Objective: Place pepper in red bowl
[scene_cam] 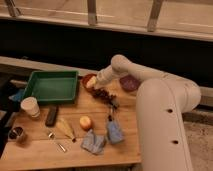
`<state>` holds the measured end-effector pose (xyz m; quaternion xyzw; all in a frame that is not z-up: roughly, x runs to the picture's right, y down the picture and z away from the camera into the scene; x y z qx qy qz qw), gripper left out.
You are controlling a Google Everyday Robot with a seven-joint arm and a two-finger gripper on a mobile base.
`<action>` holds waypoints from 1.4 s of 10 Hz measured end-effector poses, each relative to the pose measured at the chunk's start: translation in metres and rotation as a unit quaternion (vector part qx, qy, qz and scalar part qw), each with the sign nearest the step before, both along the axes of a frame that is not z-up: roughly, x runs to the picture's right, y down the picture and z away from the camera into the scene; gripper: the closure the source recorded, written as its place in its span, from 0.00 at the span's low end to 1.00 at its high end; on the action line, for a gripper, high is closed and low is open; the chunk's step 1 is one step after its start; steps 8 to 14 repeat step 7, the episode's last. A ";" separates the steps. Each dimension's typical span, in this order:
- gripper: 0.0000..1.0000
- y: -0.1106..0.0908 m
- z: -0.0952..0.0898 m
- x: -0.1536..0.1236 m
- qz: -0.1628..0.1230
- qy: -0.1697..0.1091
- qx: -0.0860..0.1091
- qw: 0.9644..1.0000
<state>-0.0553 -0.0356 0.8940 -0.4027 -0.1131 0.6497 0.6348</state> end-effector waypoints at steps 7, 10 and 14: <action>0.24 -0.034 -0.009 0.025 0.014 0.031 0.037 0.999; 0.24 -0.034 -0.009 0.025 0.014 0.031 0.037 0.999; 0.24 -0.034 -0.009 0.025 0.014 0.031 0.037 0.999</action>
